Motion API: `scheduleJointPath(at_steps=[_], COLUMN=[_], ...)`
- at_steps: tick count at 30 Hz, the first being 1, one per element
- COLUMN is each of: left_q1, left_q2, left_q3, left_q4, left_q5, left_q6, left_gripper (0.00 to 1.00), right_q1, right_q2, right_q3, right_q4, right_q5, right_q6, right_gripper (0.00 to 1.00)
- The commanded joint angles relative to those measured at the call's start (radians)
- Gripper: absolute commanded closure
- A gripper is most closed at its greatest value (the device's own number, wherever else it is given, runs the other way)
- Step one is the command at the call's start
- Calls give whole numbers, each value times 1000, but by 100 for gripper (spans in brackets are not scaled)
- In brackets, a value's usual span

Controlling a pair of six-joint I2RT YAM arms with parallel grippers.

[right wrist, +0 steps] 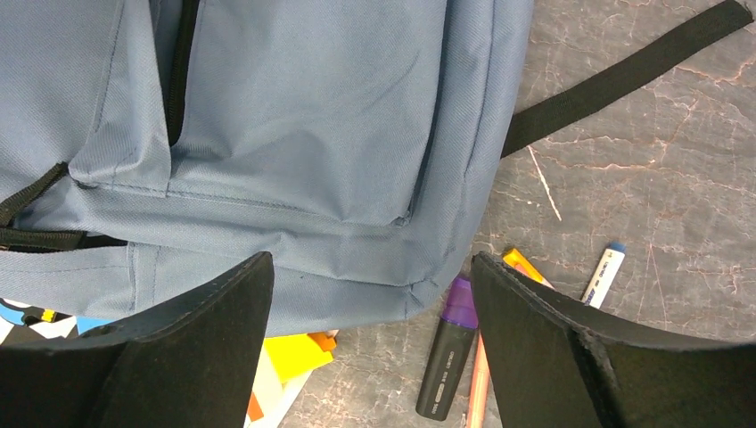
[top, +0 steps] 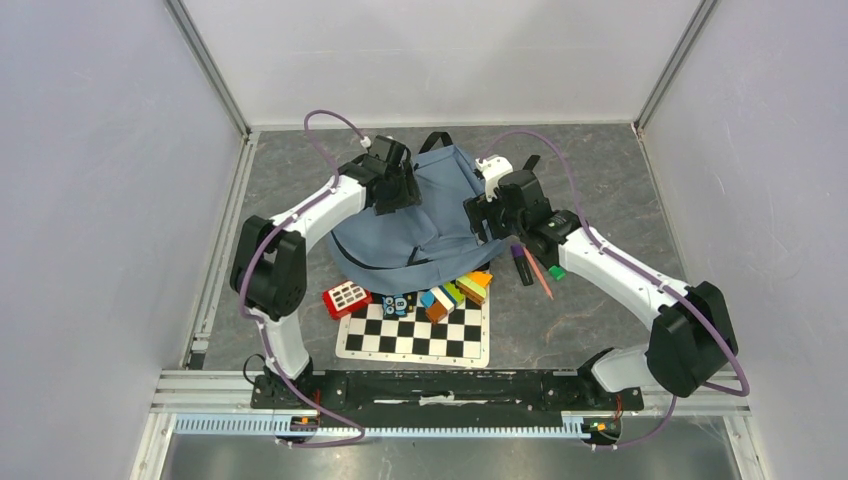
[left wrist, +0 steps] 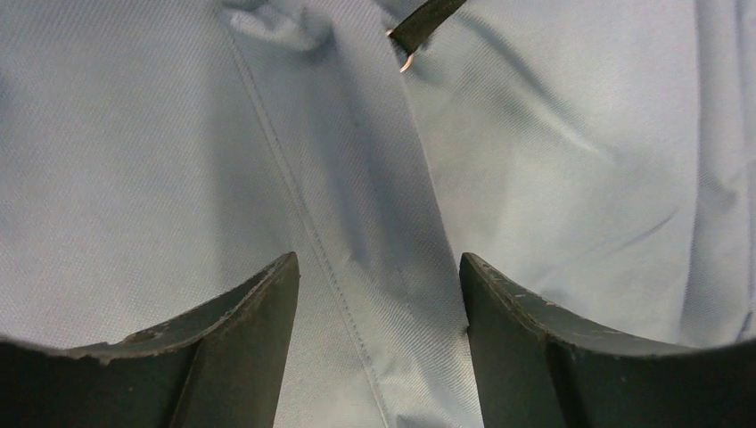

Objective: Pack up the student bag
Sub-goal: Unzip the student bag at the center of the board.

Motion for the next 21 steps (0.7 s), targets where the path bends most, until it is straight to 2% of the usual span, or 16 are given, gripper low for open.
scheduleJointPath(at_steps=[1,5,12,17,21], left_q1=[3,6,12,14,15], left_q2=[-90,-141,-204,-198,-183], left_q3=[-78,-140,-240,-275,-292], left_q4=[24,43,74,97,139], left_q5=[-22,-16,-33,-21,21], left_q6=[-1,4,-8,-2,21], left_gripper=[29,31,39,44,53], right_q1=[-1,0,-1,8,41], right_q2=[-10,20,58,97,165], right_q3=[25,40,54,83,160], right_q4=[37,35,35,42,40], right_q5=[-4,-30,-72,-76,-54], right_q6=[7,5,3,-3,-16], right_gripper=[14,15,16,19,19])
